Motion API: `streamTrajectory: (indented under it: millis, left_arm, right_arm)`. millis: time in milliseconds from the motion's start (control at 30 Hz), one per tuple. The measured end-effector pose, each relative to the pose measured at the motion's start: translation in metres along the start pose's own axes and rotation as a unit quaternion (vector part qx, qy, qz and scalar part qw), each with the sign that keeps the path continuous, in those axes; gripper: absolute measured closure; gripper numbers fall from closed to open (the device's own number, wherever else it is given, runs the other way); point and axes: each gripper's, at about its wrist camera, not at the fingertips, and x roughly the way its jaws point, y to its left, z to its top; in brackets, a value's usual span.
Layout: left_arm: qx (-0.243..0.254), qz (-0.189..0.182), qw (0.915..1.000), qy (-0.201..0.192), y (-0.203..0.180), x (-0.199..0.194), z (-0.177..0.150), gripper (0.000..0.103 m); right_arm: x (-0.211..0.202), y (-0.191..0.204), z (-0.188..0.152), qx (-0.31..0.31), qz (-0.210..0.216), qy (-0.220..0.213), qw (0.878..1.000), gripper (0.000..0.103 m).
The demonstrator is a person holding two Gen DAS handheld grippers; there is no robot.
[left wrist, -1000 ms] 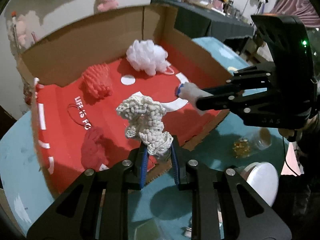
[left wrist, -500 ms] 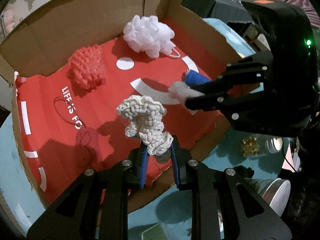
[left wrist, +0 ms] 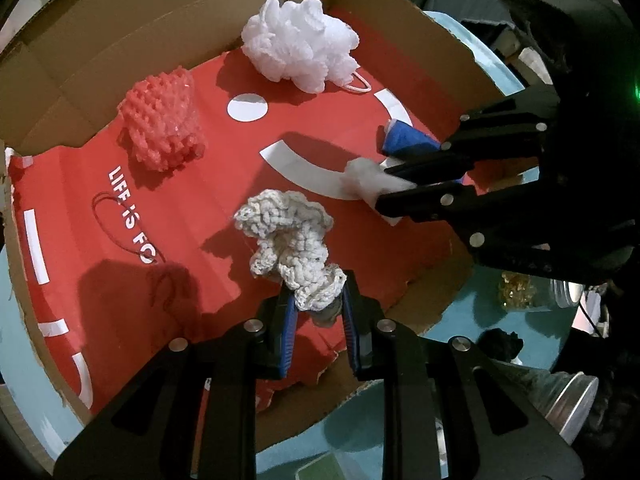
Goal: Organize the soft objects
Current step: 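Lower both items onto the box floor and open both grippers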
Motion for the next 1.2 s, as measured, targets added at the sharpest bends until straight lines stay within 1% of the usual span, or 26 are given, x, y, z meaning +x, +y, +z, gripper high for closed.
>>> streamTrajectory:
  millis: [233,367,800,1100,1133,1200]
  left_arm:
    - [0.002,-0.002,1.0000,-0.003,0.003,-0.001,-0.001,0.083]
    - [-0.002,-0.005,1.0000,-0.006,0.004,-0.002,-0.001,0.083]
    - [0.001,-0.006,1.0000,-0.007,-0.001,0.001,0.003,0.082]
    - [-0.004,-0.011,0.9999,-0.005,0.002,0.001,0.004,0.080]
    - [-0.006,-0.011,0.9999,-0.005,0.002,0.001,0.004,0.076]
    - [-0.005,-0.012,0.9999,-0.008,0.001,0.001,0.005,0.055]
  right_arm:
    - [0.009,-0.002,0.004,0.004,0.004,0.007,1.000,0.086]
    - [0.011,-0.002,0.006,0.002,0.005,0.009,1.000,0.084]
    - [0.012,0.000,0.007,-0.003,0.002,0.010,1.000,0.083]
    - [0.011,0.001,0.005,-0.008,-0.001,0.011,1.000,0.072]
    - [0.011,0.001,0.004,-0.007,-0.001,0.011,1.000,0.071]
    - [0.009,0.001,0.004,-0.007,-0.001,0.009,1.000,0.068]
